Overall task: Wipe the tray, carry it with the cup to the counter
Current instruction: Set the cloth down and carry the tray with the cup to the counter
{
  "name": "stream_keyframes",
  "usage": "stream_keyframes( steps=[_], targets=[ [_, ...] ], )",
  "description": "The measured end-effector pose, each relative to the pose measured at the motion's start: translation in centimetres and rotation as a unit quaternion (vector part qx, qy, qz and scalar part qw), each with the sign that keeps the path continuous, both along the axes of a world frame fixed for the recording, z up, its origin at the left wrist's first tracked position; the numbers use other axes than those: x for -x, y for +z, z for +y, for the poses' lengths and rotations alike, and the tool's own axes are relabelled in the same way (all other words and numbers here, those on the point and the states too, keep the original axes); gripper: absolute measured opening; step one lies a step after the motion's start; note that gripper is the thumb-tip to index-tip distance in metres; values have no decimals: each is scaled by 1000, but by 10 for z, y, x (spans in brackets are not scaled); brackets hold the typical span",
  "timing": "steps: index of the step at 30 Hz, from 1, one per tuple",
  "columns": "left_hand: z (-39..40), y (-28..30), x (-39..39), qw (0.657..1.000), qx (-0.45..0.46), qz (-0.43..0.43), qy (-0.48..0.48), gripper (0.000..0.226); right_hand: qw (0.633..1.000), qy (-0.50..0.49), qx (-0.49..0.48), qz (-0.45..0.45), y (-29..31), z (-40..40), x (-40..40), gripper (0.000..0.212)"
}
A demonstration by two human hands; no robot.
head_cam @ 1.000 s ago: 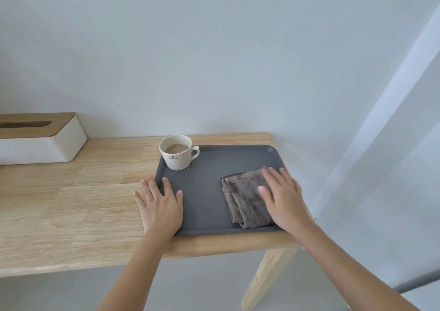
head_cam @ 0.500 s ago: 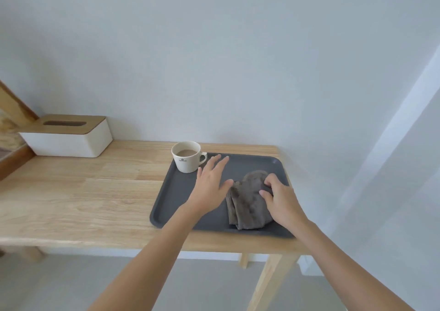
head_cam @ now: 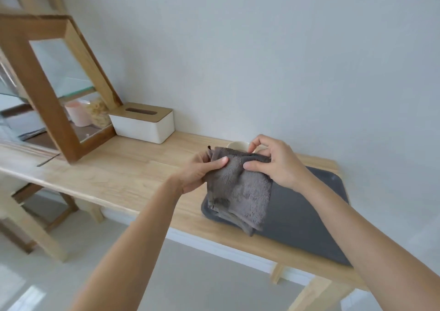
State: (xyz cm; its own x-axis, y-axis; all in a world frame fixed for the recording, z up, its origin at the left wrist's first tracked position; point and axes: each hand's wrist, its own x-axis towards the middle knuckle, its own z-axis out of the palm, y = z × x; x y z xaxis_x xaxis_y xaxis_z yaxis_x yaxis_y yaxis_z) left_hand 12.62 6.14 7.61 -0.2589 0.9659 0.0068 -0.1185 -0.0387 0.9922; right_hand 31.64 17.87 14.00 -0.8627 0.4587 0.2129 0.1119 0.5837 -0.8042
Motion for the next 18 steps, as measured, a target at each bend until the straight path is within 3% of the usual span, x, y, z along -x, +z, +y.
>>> stream_keyframes(
  steps=[7,10,12,15,18],
  targets=[
    [-61,6,89,993,83,47,76,13,978,37,204,-13,-42,-25,94,19],
    [-60,-5,123,970,171,114,133,31,977,-4,212,-33,-59,-30,132,21],
    [-55,-19,137,926,237,230,182,42,990,-70,92,-84,-75,-30,152,24],
    [-52,-44,135,810,265,475,218,58,978,-66,-121,-157,-95,-40,161,33],
    [-55,-75,120,790,229,561,97,58,945,1,-215,-247,-113,-53,162,54]
  ],
)
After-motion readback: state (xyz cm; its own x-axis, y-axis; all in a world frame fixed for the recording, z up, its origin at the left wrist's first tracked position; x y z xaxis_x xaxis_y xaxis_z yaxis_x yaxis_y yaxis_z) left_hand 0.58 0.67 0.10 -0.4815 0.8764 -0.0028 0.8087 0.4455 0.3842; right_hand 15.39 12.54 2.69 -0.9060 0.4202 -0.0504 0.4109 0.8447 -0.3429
